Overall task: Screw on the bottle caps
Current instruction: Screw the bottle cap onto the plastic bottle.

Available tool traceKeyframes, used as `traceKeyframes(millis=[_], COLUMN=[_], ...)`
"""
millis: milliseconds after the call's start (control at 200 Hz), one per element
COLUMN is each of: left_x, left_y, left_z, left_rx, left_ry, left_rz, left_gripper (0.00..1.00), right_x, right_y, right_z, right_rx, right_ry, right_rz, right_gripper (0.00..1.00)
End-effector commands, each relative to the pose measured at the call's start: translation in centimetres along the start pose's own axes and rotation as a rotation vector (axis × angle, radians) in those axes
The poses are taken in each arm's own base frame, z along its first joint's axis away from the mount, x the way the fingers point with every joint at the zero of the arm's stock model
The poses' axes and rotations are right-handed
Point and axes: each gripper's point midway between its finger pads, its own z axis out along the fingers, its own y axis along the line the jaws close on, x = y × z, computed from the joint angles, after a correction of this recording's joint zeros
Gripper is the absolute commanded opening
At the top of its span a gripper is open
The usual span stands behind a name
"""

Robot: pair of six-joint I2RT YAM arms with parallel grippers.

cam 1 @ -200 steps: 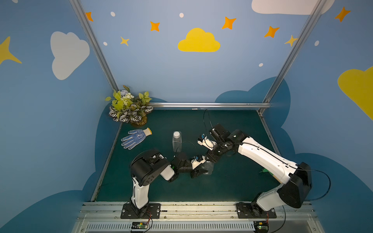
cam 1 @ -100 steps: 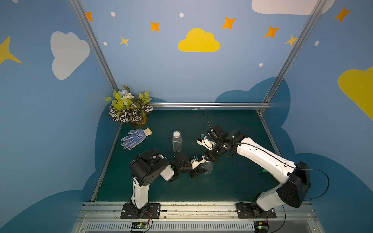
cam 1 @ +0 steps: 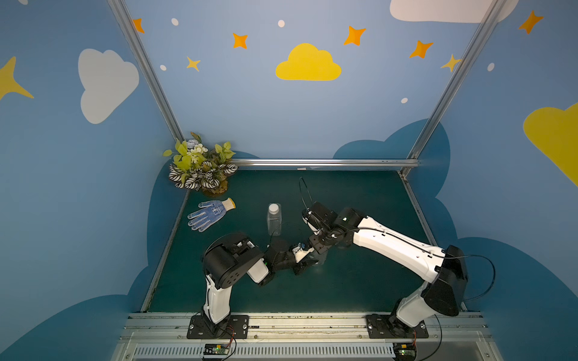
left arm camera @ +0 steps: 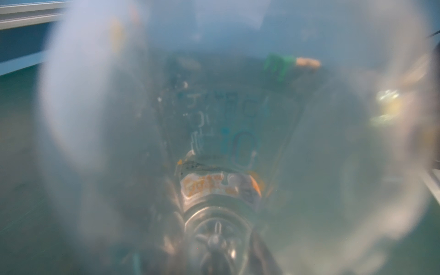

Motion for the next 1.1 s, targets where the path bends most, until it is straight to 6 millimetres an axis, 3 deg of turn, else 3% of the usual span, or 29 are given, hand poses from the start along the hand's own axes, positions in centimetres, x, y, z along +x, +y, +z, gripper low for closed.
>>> traceKeyframes(millis=[0,340,476,816,956,1091], left_x=[-2.6,-2.7,-2.6,-1.9,-1.8,-1.6], left_y=[1.1,1.5,1.4,2.2,3.1,4.7], left_z=[0.2,0.2,0.1,0.3,0.2,0.2], left_rx=[-0.097,-0.133,-0.131,-0.177,-0.224,-0.270], left_ry=[-0.081,-0.085,-0.085,-0.085,-0.089,-0.093], left_rz=[0.038,0.041,0.043,0.044,0.041,0.005], left_gripper=[0.41,0.41,0.41,0.41,0.41,0.42], right_x=[0.7,-0.2,-0.8,-4.3,-5.3,-5.3], right_y=[-0.7,-0.1,-0.3,-0.3,-1.3,-3.9], right_z=[2.8,2.8,2.2,-1.6,-4.0,-6.6], right_rx=[0.169,0.205,0.203,0.016,-0.025,-0.046], right_ry=[0.051,0.031,0.005,-0.149,-0.209,-0.268], right_rz=[0.092,0.171,0.168,0.172,0.183,0.232], right_gripper=[0.00,0.00,0.39,0.95,0.98,0.98])
